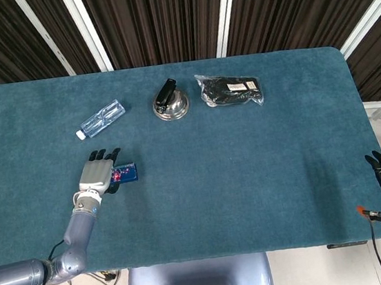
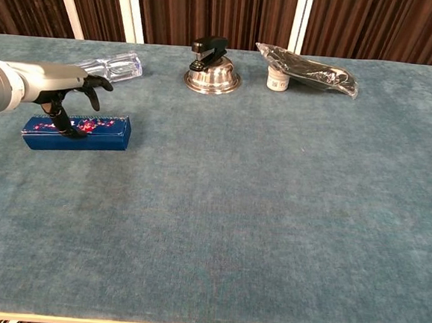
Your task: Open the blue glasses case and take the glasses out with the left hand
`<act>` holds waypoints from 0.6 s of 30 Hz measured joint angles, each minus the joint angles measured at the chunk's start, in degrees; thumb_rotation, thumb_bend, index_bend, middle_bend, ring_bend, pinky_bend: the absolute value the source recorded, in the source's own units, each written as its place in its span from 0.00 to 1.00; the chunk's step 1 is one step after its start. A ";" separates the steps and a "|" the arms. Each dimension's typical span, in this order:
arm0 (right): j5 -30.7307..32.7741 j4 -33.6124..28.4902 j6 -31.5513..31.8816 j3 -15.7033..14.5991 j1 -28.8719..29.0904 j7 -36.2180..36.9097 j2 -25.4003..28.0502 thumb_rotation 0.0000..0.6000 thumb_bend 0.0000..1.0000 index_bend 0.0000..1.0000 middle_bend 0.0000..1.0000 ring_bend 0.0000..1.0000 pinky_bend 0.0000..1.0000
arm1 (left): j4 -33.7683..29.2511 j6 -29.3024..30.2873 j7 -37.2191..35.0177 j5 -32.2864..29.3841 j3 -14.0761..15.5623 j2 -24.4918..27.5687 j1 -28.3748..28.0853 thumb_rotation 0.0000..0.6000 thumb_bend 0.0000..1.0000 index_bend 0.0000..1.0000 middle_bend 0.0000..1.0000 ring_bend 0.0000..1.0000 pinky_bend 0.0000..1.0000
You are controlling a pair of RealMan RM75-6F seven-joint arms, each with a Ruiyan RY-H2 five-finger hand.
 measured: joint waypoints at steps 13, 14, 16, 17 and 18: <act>-0.04 -0.02 0.05 0.02 -0.03 -0.06 -0.01 1.00 0.12 0.00 0.00 0.00 0.21 | -0.83 -0.15 -0.95 0.26 0.88 0.90 0.64 1.00 0.36 0.00 0.25 0.00 0.00; -0.05 -0.02 0.07 0.01 -0.03 -0.07 -0.01 1.00 0.12 0.00 0.00 0.00 0.21 | -0.85 -0.17 -1.07 0.25 0.88 0.92 0.66 1.00 0.37 0.00 0.25 0.00 0.00; -0.03 -0.03 0.06 0.02 -0.04 -0.07 -0.02 1.00 0.12 0.00 0.00 0.00 0.21 | -0.87 -0.24 -1.16 0.25 0.91 0.98 0.66 1.00 0.38 0.00 0.26 0.00 0.00; -0.01 -0.04 0.05 0.02 -0.04 -0.08 -0.01 1.00 0.12 0.00 0.00 0.00 0.21 | -0.85 -0.25 -1.20 0.26 0.91 0.99 0.64 1.00 0.38 0.00 0.26 0.00 0.00; -0.01 -0.04 0.05 0.02 -0.04 -0.08 -0.01 1.00 0.12 0.00 0.00 0.00 0.21 | -0.83 -0.27 -1.24 0.28 0.91 0.99 0.62 1.00 0.38 0.00 0.26 0.00 0.00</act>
